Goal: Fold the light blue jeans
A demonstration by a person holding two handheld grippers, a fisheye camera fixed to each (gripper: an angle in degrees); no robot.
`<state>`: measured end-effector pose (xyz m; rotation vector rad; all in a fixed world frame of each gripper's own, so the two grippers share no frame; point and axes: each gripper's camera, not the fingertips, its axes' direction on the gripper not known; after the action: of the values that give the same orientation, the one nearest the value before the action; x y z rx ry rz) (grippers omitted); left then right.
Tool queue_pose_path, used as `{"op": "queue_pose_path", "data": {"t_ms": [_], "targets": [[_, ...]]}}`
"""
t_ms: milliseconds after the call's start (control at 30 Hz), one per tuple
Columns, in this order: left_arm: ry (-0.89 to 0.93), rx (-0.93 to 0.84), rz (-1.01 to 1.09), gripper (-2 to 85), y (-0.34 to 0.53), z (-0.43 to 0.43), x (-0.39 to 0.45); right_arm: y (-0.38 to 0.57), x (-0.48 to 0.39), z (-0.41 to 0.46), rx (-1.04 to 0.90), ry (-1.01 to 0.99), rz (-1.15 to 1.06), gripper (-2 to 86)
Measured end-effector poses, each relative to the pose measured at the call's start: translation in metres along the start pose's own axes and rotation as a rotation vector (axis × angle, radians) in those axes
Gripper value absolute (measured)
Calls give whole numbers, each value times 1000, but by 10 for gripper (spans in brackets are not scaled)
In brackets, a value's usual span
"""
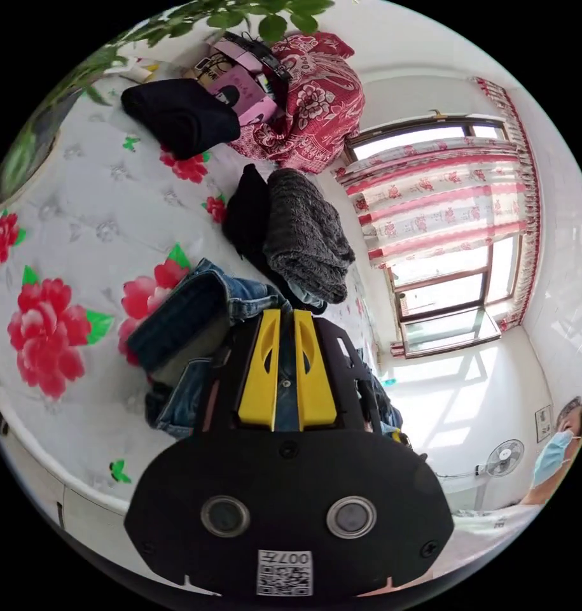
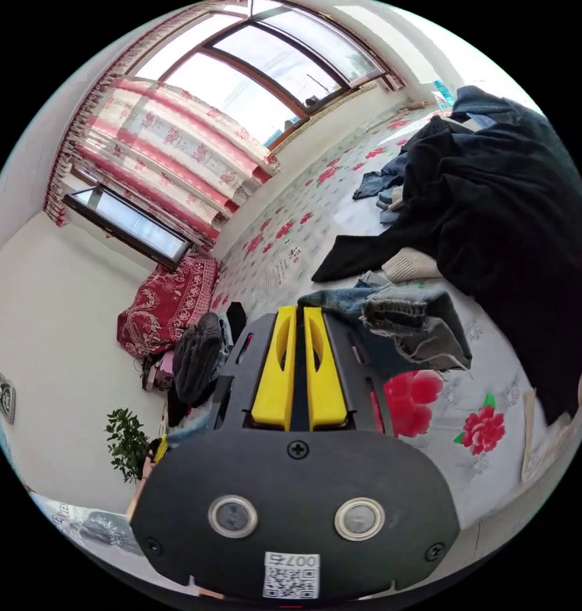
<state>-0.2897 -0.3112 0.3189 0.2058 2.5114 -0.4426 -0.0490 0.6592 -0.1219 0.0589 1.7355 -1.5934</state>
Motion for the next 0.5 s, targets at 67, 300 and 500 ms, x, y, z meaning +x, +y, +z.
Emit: {"op": "queue_pose_path", "data": {"t_ms": [67,300,500], "targets": [[-76,9,32,53,-39,61,20,-30,-23,88,-22,75,-35,14],[-228,-56,266,73,-58,150,71,32,-56,272,-186,126,-126,12],[-266,-315,541,89,52,198,99,228,-90,388,-588,4,-410,39]]}}
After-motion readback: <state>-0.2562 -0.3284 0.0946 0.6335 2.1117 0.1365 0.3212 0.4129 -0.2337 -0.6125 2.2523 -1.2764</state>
